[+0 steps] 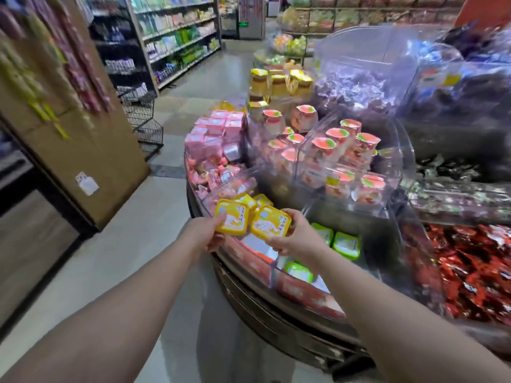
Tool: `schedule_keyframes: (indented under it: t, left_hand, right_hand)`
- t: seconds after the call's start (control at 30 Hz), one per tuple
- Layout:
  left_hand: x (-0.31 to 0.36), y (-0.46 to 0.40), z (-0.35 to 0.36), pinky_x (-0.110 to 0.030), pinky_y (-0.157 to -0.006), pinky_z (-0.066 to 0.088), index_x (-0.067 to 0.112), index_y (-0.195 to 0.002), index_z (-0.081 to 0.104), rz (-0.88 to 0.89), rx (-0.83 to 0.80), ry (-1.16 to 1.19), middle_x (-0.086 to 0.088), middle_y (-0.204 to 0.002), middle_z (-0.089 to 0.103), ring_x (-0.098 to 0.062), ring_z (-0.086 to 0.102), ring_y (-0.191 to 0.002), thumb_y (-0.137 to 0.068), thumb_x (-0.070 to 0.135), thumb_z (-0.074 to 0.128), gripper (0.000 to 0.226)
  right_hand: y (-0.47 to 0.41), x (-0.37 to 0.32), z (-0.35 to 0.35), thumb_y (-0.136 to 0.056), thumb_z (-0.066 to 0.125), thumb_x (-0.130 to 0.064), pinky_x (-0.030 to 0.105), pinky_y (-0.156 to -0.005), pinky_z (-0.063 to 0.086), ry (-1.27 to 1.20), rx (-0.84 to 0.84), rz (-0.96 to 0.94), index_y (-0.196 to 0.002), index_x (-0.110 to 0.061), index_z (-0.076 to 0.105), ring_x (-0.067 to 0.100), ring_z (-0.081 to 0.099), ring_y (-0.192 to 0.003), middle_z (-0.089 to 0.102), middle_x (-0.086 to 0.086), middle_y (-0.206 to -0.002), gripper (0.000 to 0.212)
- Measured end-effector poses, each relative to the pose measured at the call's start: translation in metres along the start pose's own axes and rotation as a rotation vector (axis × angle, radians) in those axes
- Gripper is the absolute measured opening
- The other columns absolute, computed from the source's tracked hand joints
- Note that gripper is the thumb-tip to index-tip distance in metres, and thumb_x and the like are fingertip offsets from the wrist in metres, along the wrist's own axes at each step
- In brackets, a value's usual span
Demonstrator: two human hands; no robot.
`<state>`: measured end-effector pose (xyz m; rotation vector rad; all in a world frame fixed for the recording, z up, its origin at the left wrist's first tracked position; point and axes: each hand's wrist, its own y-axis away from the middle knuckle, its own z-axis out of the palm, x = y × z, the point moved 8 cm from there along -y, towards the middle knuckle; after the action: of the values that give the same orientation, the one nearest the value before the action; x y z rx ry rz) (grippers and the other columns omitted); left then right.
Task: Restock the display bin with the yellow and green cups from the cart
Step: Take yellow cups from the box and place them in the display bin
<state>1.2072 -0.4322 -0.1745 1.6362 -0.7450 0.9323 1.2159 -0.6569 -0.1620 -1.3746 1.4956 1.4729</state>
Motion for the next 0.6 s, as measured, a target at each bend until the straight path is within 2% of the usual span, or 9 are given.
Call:
schedule_keyframes:
  t: [0.07, 0.17, 0.3, 0.4, 0.5, 0.6]
  left_hand:
    - [0.014, -0.019, -0.014, -0.027, -0.058, 0.041, 0.012, -0.086, 0.065, 0.011, 0.027, -0.004, -0.009, -0.074, 0.063, -0.018, 0.055, -0.055, -0.087, 0.041, 0.063, 0.029]
    - [0.033, -0.049, -0.035, -0.028, -0.062, 0.046, 0.01, -0.098, 0.067, 0.016, 0.038, 0.006, -0.013, -0.088, 0.069, -0.023, 0.061, -0.069, -0.087, 0.044, 0.063, 0.035]
    - [0.051, -0.087, -0.043, -0.031, -0.068, 0.048, 0.014, -0.09, 0.064, 0.011, 0.019, 0.032, -0.005, -0.079, 0.066, -0.02, 0.057, -0.062, -0.088, 0.042, 0.062, 0.028]
    - [0.063, -0.121, -0.035, -0.034, -0.076, 0.049, 0.017, -0.084, 0.064, 0.018, -0.05, 0.007, -0.001, -0.073, 0.066, -0.019, 0.058, -0.063, -0.088, 0.042, 0.063, 0.025]
    - [0.077, -0.151, -0.02, -0.03, -0.068, 0.044, 0.015, -0.089, 0.066, 0.027, -0.189, -0.041, -0.005, -0.078, 0.068, -0.021, 0.058, -0.067, -0.088, 0.04, 0.062, 0.026]
    - [0.092, -0.174, -0.006, -0.024, -0.056, 0.044, 0.015, -0.09, 0.064, 0.029, -0.3, -0.07, -0.003, -0.073, 0.067, -0.017, 0.058, -0.058, -0.09, 0.036, 0.061, 0.021]
  right_hand:
    - [-0.026, -0.004, 0.009, -0.068, 0.08, -0.001, 0.033, -0.059, 0.054, -0.011, -0.001, 0.015, -0.13, -0.025, 0.039, 0.02, 0.063, -0.064, 0.065, 0.016, -0.105, 0.078]
    - [-0.057, 0.0, 0.024, -0.066, 0.08, -0.003, 0.036, -0.062, 0.056, -0.003, -0.023, 0.085, -0.128, -0.028, 0.037, 0.024, 0.063, -0.066, 0.062, 0.015, -0.105, 0.08]
    - [-0.083, 0.023, 0.039, -0.062, 0.08, -0.003, 0.028, -0.049, 0.047, 0.04, -0.005, 0.205, -0.129, -0.025, 0.037, 0.024, 0.062, -0.06, 0.063, 0.013, -0.099, 0.083]
    - [-0.099, 0.039, 0.048, -0.062, 0.078, 0.0, 0.03, -0.051, 0.048, 0.057, 0.027, 0.273, -0.129, -0.024, 0.039, 0.023, 0.06, -0.059, 0.062, 0.014, -0.098, 0.081]
    - [-0.111, 0.052, 0.058, -0.064, 0.077, 0.003, 0.036, -0.056, 0.051, 0.088, 0.064, 0.33, -0.129, -0.027, 0.036, 0.023, 0.06, -0.064, 0.059, 0.012, -0.099, 0.083]
    - [-0.115, 0.064, 0.063, -0.062, 0.079, 0.001, 0.031, -0.05, 0.052, 0.121, 0.115, 0.411, -0.127, -0.026, 0.035, 0.019, 0.059, -0.065, 0.058, 0.01, -0.097, 0.083]
